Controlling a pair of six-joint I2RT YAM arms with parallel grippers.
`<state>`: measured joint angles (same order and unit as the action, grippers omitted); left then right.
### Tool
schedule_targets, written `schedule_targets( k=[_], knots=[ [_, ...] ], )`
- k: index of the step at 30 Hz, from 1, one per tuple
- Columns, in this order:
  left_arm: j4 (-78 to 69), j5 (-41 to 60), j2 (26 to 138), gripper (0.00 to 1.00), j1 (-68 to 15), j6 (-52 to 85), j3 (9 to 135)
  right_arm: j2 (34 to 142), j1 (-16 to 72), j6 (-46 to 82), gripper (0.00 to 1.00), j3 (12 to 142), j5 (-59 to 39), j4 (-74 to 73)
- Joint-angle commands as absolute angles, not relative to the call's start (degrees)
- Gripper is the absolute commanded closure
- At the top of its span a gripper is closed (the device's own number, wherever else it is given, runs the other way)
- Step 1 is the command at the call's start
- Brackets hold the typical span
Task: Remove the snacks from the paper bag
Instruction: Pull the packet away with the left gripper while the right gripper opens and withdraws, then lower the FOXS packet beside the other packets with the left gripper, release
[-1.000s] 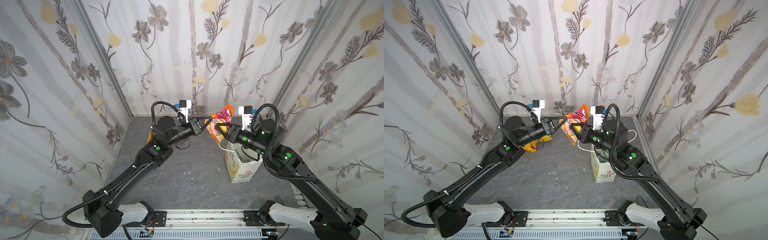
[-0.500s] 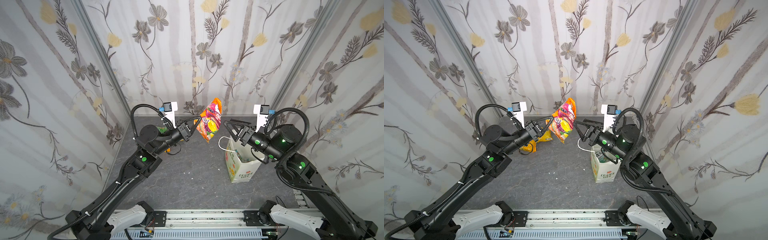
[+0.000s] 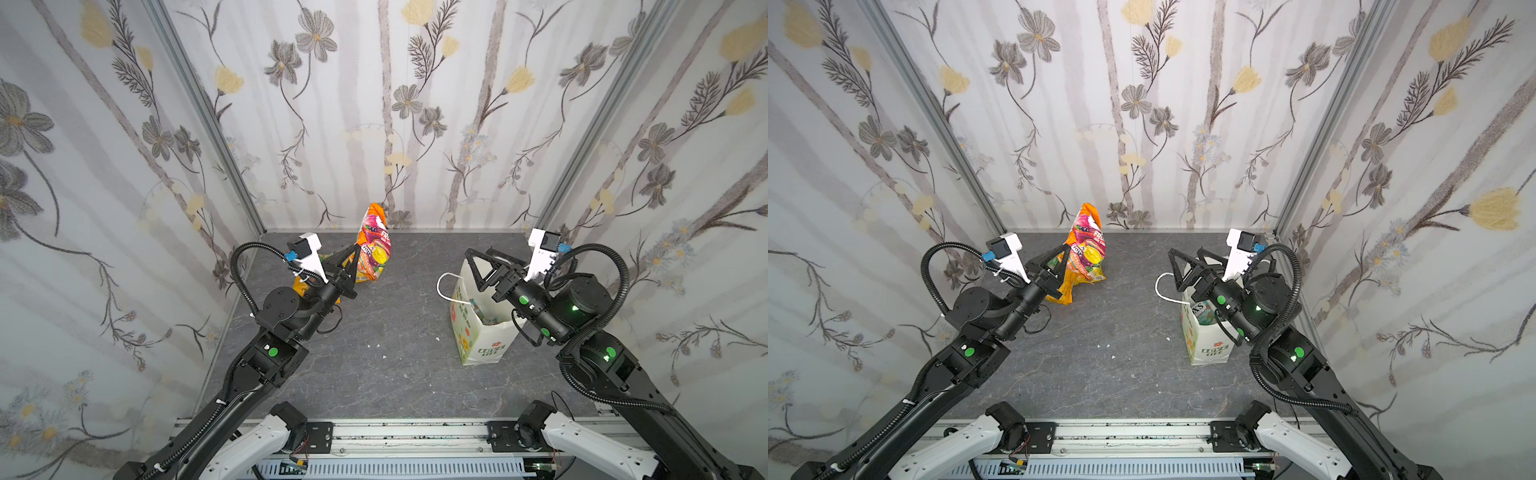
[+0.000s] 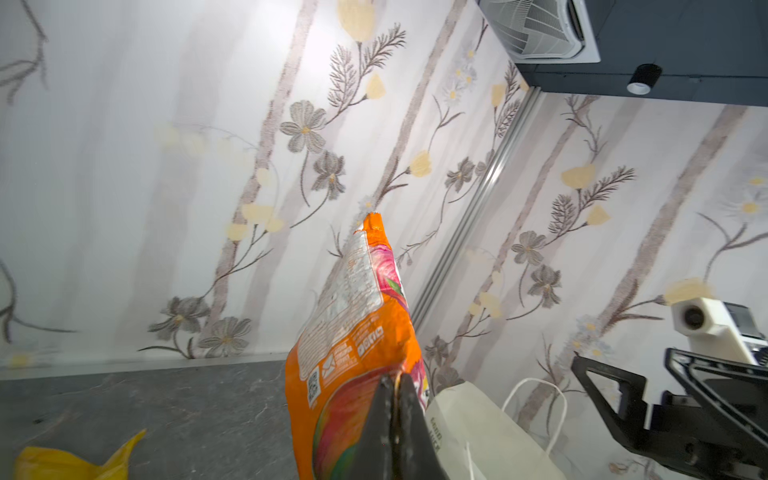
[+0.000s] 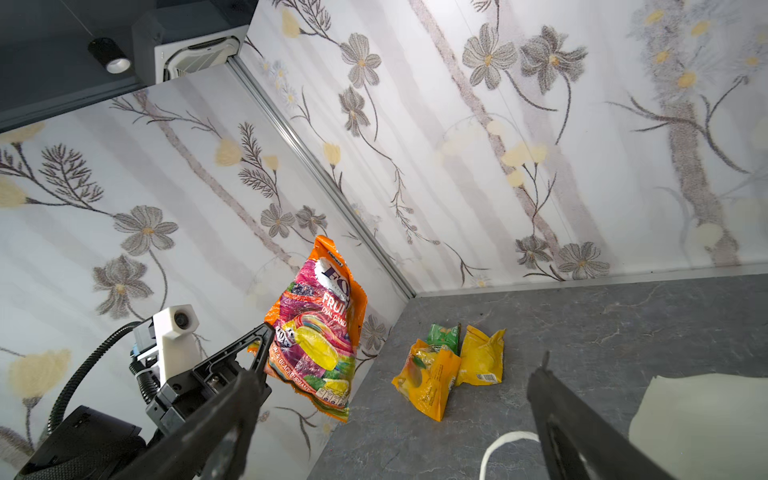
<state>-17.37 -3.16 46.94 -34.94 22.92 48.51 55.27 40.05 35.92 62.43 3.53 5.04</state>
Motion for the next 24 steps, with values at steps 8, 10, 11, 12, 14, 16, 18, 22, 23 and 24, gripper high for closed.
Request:
schedule_targets(
  k=[8, 10, 11, 12, 14, 16, 18, 22, 23, 24],
  knots=[
    [-14.9, -5.0, 50.7, 1.0, -22.5, 43.7, 41.7, 55.1, 39.9, 35.8, 0.01, 60.9, 5.2, 3.0],
    [-17.3, -2.0, 52.6, 1.0, -20.1, 48.1, 39.5, 55.0, 39.8, 35.8, 0.01, 60.6, 5.5, 3.0],
    [-18.4, -0.6, 53.8, 1.0, -19.1, 50.1, 38.6, 54.9, 39.8, 35.7, 0.01, 60.4, 5.5, 3.0],
    [-19.6, 0.4, 54.8, 1.0, -18.3, 51.5, 37.8, 54.9, 39.8, 35.9, 0.0, 60.3, 5.5, 3.0],
    [-22.6, 3.2, 57.3, 1.0, -16.8, 54.9, 36.1, 54.7, 39.8, 35.9, 0.0, 60.0, 5.7, 3.0],
    [-24.4, 5.0, 59.8, 1.0, -15.7, 57.7, 34.9, 54.5, 39.7, 36.0, 0.01, 59.8, 5.8, 3.0],
    [-25.3, 6.7, 62.3, 1.0, -15.0, 59.2, 34.4, 54.4, 39.6, 36.3, 0.01, 59.5, 6.4, 3.2],
    [-26.2, 11.4, 67.9, 1.0, -13.9, 61.5, 34.7, 54.3, 39.6, 36.8, 0.0, 59.1, 6.3, 3.3],
    [-26.4, 12.9, 69.5, 1.0, -13.7, 61.8, 35.2, 54.4, 39.5, 36.8, 0.01, 59.1, 6.3, 3.3],
    [-26.7, 14.3, 71.2, 1.0, -13.6, 61.9, 35.6, 54.4, 39.5, 36.8, 0.0, 59.1, 6.3, 3.2]
  ],
)
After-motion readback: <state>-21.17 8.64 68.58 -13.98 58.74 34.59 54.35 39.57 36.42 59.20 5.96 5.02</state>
